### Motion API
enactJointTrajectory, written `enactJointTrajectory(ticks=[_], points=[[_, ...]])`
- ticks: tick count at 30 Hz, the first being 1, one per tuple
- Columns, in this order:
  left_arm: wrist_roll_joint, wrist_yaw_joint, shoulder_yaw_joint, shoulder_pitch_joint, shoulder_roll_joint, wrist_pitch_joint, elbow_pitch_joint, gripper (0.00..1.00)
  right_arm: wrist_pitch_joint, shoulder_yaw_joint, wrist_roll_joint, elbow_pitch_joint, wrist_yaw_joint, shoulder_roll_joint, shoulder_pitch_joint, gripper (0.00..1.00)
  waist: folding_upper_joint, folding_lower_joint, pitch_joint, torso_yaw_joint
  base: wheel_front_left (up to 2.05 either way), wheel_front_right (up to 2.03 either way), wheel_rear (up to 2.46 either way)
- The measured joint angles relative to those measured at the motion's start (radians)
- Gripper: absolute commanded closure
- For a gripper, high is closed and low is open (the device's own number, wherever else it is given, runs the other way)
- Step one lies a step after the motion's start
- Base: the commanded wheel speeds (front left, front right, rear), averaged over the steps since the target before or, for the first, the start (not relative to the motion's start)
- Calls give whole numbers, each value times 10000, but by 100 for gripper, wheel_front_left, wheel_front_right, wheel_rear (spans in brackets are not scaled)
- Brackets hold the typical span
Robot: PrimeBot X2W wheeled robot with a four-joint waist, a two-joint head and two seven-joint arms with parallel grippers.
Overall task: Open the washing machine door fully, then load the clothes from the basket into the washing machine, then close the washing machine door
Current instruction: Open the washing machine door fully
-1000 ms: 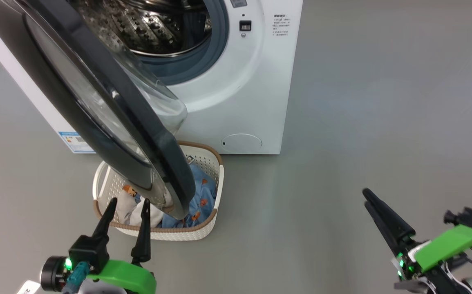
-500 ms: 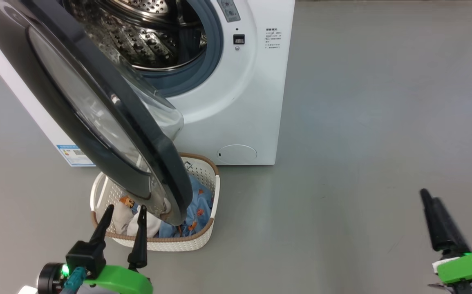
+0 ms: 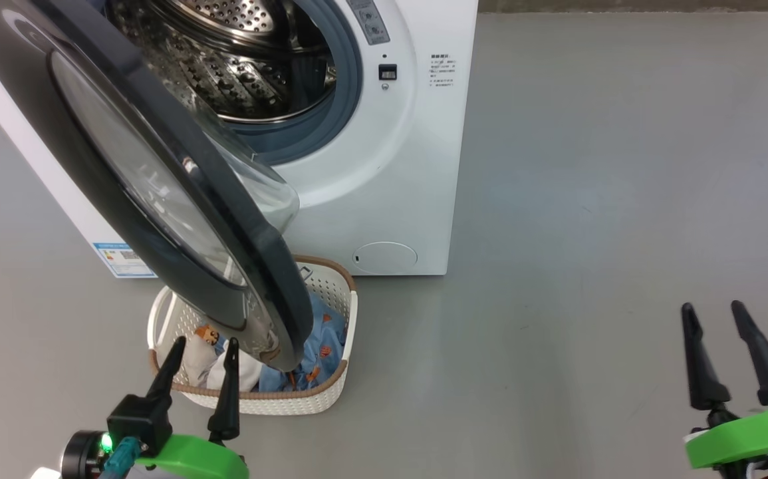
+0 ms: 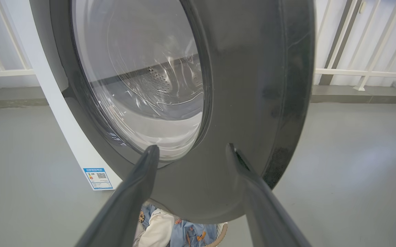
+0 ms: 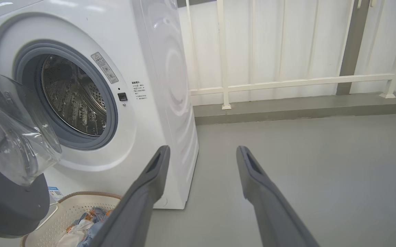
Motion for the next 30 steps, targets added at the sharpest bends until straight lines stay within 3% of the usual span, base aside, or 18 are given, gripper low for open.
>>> enactJointTrajectory(ticks=[4,8,30], points=[[-10,0,-2,0,0,0,13,0,0,-48,-1246,-117,0,430,99,0,0,0,-25,18,0,0,0],[-12,0,0,0,0,0,50,0,-2,0,-1764,-98,2,744,237,0,-1,0,-70,24,0,0,0],[-25,-8,-2,164,2,0,198,0,-13,-54,-1787,305,0,1214,654,0,0,0,-376,-12,0,0,0]])
